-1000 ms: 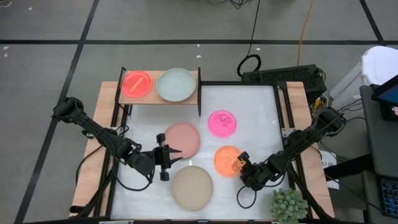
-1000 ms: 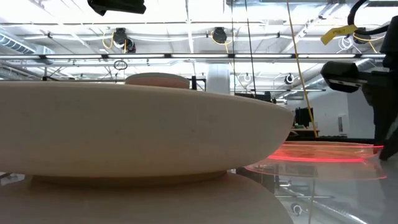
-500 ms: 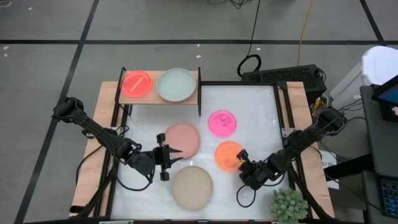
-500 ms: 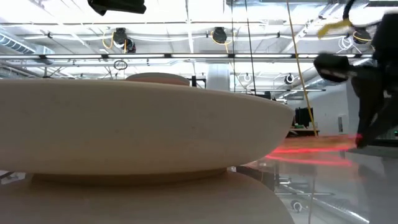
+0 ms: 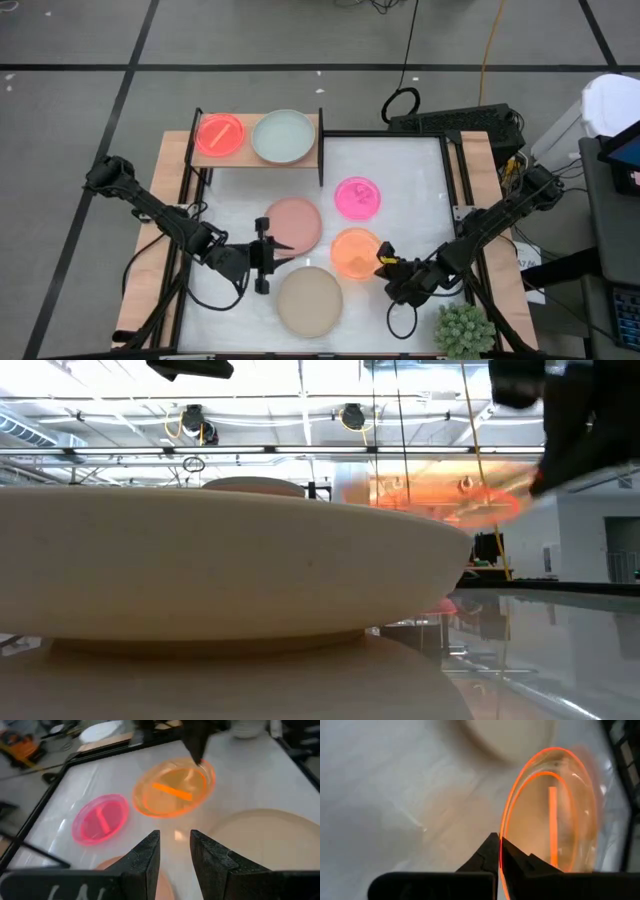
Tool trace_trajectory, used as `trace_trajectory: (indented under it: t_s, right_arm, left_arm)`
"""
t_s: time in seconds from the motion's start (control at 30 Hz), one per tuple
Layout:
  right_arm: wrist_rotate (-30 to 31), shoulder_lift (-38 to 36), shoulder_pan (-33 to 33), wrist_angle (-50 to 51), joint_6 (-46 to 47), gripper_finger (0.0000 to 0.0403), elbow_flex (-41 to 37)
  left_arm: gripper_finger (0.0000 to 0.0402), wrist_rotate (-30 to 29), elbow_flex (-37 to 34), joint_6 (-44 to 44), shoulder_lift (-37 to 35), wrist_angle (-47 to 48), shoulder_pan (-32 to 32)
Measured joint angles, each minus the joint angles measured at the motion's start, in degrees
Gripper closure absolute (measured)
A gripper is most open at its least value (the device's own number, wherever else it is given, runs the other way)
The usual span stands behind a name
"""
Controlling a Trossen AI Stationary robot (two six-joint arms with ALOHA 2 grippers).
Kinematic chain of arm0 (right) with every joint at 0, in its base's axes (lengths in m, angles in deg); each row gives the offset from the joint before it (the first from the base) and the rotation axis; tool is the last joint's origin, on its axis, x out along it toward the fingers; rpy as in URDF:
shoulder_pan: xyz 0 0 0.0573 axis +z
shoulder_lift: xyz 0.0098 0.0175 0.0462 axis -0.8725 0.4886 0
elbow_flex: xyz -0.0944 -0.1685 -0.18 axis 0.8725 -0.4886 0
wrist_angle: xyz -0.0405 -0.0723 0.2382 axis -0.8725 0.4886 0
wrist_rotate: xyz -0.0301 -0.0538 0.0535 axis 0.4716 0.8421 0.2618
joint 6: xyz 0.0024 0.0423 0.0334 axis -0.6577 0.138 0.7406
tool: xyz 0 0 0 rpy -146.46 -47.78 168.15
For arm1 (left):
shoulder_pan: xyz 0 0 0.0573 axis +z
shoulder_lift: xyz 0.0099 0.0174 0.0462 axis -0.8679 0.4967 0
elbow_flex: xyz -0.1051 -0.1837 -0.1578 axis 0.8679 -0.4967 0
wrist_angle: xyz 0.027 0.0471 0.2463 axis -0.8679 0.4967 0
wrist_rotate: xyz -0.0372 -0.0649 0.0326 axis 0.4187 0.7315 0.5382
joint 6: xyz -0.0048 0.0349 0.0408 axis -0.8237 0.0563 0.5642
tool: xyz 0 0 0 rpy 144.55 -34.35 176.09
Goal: Place and stack plates onto a shelf
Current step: Stack the small orange plate on top of the small orange plates
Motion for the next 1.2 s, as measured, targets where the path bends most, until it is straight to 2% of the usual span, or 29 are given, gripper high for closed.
trace_trajectory:
  t_s: [0.13,0.37,0.47,0.6,0.73,0.87,1.07,1.2]
  right_arm:
    - [-0.22,-1.7,0.0,0.26,-3.88,0.0403,2.43]
    - [-2.0,-5.08,-0.19,-0.05,-7.47,0.0403,5.19]
    - [-3.48,-6.24,-0.74,-0.21,-6.74,0.0403,5.81]
    - [-5.86,-6.69,-1.56,-0.15,-5.54,0.0403,5.83]
    - [-13.14,-6.67,-2.64,-0.88,-5.08,0.0403,5.83]
    - [-16.21,-6.11,-3.42,-3.3,-5.15,0.0403,5.83]
    - [-22.8,-6.04,-4.24,-4.85,-4.57,0.0403,5.82]
    - [-23.49,-6.04,-4.28,-6.19,-4.37,0.0403,5.81]
  left_arm:
    - [0.0254,3.39,-0.04,6.35,2.54,-3.15,-0.12]
    - [0.013,2.84,0.0,22.6,8.7,-18.13,1.14]
    - [0.0106,2.69,0.0,28.41,9.94,-22.1,1.64]
    - [0.0105,5.58,0.02,34.93,9.91,-23.64,2.32]
    - [0.0126,10.51,0.02,39.44,11.31,-23.26,3.13]
    - [0.0149,14.7,0.02,41.12,14.72,-25.06,3.74]
    - [0.0173,15.37,0.02,42.59,18.72,-29.74,3.85]
    - [0.0189,16.99,0.02,42.73,19.55,-30.09,3.87]
